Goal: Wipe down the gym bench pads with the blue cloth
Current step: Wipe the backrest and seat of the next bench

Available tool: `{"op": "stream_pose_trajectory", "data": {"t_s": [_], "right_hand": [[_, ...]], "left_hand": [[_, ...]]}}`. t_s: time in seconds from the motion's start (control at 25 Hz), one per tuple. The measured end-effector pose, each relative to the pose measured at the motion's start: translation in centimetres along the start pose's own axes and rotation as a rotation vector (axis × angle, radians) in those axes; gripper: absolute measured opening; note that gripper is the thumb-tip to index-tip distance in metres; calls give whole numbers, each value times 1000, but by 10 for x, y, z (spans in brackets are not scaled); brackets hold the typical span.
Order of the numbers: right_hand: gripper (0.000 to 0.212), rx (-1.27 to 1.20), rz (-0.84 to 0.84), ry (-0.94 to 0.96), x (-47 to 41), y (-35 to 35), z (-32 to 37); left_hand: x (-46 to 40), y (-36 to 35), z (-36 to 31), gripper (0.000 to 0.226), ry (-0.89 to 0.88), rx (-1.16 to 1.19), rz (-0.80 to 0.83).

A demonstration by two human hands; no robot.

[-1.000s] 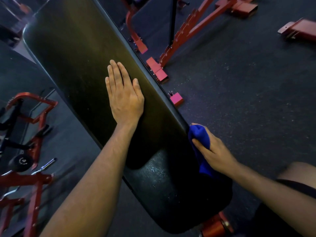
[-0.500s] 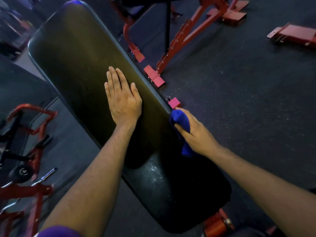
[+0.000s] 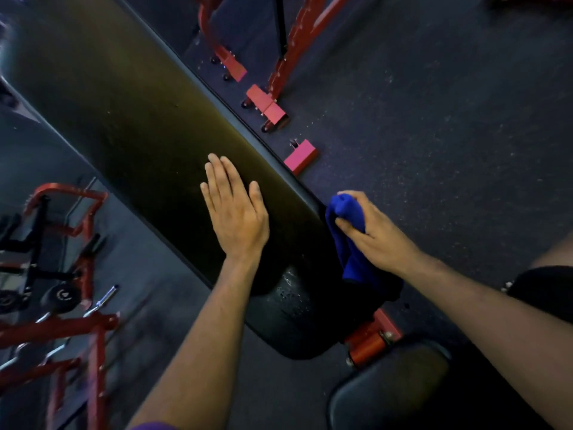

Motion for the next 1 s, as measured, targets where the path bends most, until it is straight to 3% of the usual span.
{"op": "stream_pose_trajectory", "data": {"t_s": [0.12, 0.24, 0.36, 0.56, 0.76, 0.88, 1.0], "right_hand": [[41, 3, 72, -114, 4, -11, -14], [26, -69, -8, -111, -2, -13, -8], [23, -91, -50, -27, -49, -27, 28], [24, -80, 46, 108, -121, -46, 77], [44, -47, -53, -37, -35, -24, 15], [26, -31, -54, -221, 33, -10, -27], [13, -76, -140, -325, 46, -4, -45]], "left_hand": [[-5, -3, 0, 63, 30, -45, -27], [-1, -5, -5, 64, 12, -52, -56], [-3, -8, -1, 63, 9, -71, -57], [-2, -5, -4, 63, 13, -71, -82], [-3, -3, -3, 64, 15, -65, -56], [-3, -5, -5, 64, 18, -75, -75], [-3, -7, -4, 64, 24, -79, -57]]}}
Point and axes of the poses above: each hand's wrist, its own x-axis away from the middle knuckle, its own y-axis out of the back of the hand, z = x × y, the point moved 4 cm from there along -x, towards the middle knuckle, and after that the axes turned 11 degrees about -x, right-handed, at the moved point
